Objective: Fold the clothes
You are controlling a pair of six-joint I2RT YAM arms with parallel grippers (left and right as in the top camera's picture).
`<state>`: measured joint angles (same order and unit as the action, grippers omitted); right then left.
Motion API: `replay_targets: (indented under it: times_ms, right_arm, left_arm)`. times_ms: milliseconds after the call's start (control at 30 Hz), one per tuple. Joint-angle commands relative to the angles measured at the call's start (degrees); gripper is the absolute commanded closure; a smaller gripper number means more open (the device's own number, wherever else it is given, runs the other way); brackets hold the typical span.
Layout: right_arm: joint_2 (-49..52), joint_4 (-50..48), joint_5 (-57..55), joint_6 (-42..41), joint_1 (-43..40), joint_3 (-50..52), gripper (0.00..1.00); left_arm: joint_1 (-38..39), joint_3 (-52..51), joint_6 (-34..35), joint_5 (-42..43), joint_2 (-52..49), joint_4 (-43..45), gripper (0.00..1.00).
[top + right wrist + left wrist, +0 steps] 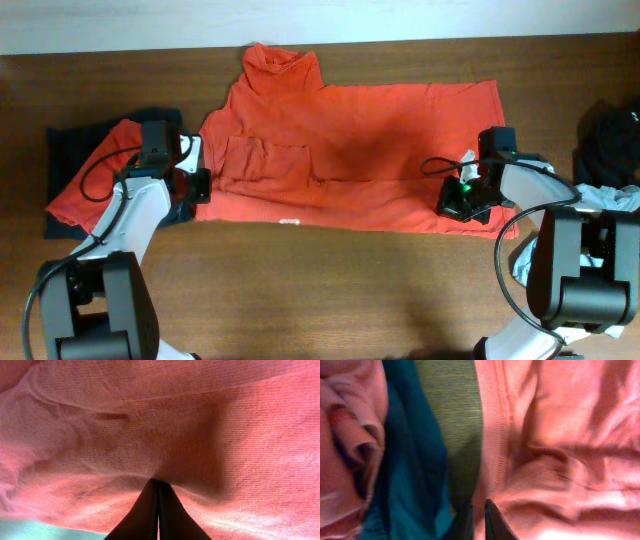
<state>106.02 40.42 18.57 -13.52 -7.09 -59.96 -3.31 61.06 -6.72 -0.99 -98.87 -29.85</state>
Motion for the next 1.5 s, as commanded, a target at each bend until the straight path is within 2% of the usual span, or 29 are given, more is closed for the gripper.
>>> replay_targets:
  times_ms: [0, 100, 133, 200, 233, 300, 367, 500, 533, 867, 1100, 1233, 1467]
  right_arm:
    - [5.46, -1.73, -4.44, -0.24, 0.33, 2.27, 0.96]
    - [5.46, -1.73, -4.46, -0.26, 0.33, 2.27, 0.96]
    - [5.46, -1.73, -4.46, -0.24, 0.33, 2.27, 0.96]
    - [5.46, -1.73, -4.46, -0.24, 0.33, 2.27, 0.96]
    - [5.46, -1.73, -4.44, -0.26, 0.33, 2.27, 0.96]
    - [5.46, -1.73, -4.44, -0.26, 0.33, 2.27, 0.96]
    - [5.46, -1.73, -4.44, -0.26, 0.33, 2.27, 0.96]
    - [5.46, -1.73, -4.44, -0.26, 0.33, 2.27, 0.96]
    - [5.46, -1.7, -4.44, -0.26, 0.33, 2.27, 0.96]
    - [5.46, -1.9, -4.44, -0.28, 0.33, 2.27, 0.96]
    - [5.46, -1.86, -4.44, -0.28, 0.33, 2.27, 0.96]
    - [5.46, -1.86, -4.44, -0.28, 0.33, 2.27, 0.96]
    - [5.46, -1.79, -4.46, -0.26, 0.33, 2.27, 0.96]
  left_arm:
    - [-0.24, 0.09, -0.66, -2.23, 1.62, -0.59, 0.72]
    - [-0.22, 1.49, -0.63, -1.97, 2.73, -2.86, 0.52]
    - [-0.22, 2.23, -0.61, -0.79, 3.32, -3.78, 0.49]
    - [-0.17, 4.04, -0.63, 4.48, 4.85, -6.14, 0.49]
    - [-0.09, 4.61, -0.63, 6.64, 5.49, -7.19, 0.5]
    - [0.42, 5.01, -0.66, 9.9, 6.86, -9.44, 0.63]
    - [1.09, 5.01, -0.66, 10.23, 7.26, -11.43, 0.72]
    - [2.97, 2.47, -0.68, 10.21, 6.34, -11.5, 0.97]
    - [3.21, 1.36, -0.68, 10.21, 6.01, -10.54, 0.99]
    - [4.28, -6.19, -1.88, 9.84, -0.13, -0.42, 1.0]
    - [4.26, -6.64, 0.33, 0.87, -4.52, 3.34, 0.99]
    - [3.43, -6.56, 3.56, -4.24, -4.68, 4.33, 0.99]
    - [0.59, -5.9, 4.61, -4.66, -4.24, 3.23, 0.97]
